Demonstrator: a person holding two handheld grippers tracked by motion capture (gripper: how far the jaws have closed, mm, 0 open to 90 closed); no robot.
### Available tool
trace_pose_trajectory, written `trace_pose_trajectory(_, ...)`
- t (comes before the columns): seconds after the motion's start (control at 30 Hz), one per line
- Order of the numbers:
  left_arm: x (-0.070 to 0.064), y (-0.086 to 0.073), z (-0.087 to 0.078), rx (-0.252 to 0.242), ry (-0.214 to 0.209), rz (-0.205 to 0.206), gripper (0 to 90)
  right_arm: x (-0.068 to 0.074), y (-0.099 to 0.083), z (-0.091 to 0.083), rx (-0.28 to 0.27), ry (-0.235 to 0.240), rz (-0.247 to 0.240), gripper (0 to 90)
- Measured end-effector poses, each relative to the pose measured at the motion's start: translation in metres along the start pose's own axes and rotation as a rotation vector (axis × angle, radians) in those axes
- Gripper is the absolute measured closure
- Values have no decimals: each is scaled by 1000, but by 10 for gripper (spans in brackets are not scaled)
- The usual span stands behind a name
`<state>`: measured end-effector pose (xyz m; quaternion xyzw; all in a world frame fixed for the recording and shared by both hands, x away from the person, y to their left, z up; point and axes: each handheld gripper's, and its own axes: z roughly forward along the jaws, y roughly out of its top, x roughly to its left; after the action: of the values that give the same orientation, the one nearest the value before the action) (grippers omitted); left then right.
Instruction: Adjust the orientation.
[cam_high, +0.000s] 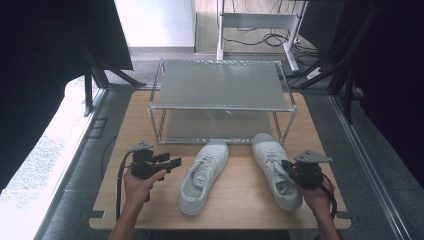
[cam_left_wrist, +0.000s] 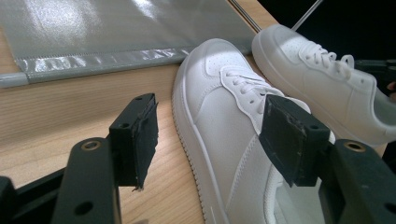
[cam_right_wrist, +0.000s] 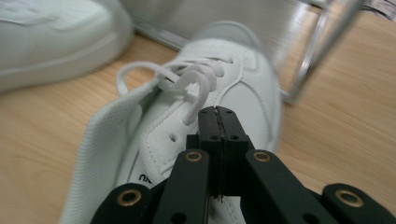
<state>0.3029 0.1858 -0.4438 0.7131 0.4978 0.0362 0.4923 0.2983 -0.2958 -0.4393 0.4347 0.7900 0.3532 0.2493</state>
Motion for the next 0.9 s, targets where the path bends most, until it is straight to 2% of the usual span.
trace_pose_trajectory(0.03,0,0,0,0,0,2,365,-4,-2,1,4,-7,0,900)
trace_pose_trajectory(0.07,0,0,1,1,2,2,366,-14,-10,5,5,-9,30,900)
trace_pose_trajectory(0.1,0,0,1,1,1,1,365,-17,-12,5,-16,22,46,900)
trace_pose_trajectory(0.2,0,0,1,2,2,2,366,-21,-14,4,-35,36,62,900)
trace_pose_trajectory(0.27,1,0,0,0,1,-1,366,-24,-13,0,-58,19,84,889)
trace_pose_trajectory(0.37,1,0,-1,-3,-1,-3,366,-26,-12,-5,-59,-6,106,844)
trace_pose_trajectory(0.43,2,0,-2,-8,0,-5,366,-22,-5,-19,-112,46,130,797)
trace_pose_trajectory(0.47,2,0,-2,-8,0,-7,366,-22,-5,-19,-112,46,130,797)
trace_pose_trajectory(0.5,2,0,-2,-9,0,-7,366,-19,-1,-24,-126,81,137,778)
trace_pose_trajectory(0.53,2,0,-2,-8,-1,-7,367,-8,7,-26,-112,105,108,722)
trace_pose_trajectory(0.57,2,0,-2,-8,-2,-5,367,-2,10,-25,-84,105,93,701)
trace_pose_trajectory(0.63,1,0,-2,-6,-3,-3,366,3,12,-22,-64,106,85,680)
trace_pose_trajectory(0.67,1,0,-2,-8,-5,-4,367,11,12,-14,-6,132,76,644)
trace_pose_trajectory(0.7,1,0,-2,-8,-5,-4,368,11,12,-14,-6,132,76,644)
trace_pose_trajectory(0.73,1,0,-2,-8,-6,-4,369,17,10,-5,48,114,59,623)
trace_pose_trajectory(0.77,1,0,-2,-8,-6,-4,369,17,10,-5,48,114,59,623)
trace_pose_trajectory(0.8,1,0,-2,-5,-5,-4,368,20,10,0,75,123,43,680)
trace_pose_trajectory(0.83,1,0,-2,-3,-4,-3,368,20,10,0,75,123,43,680)
trace_pose_trajectory(0.9,1,0,-1,-1,-4,-5,369,20,11,0,77,144,37,742)
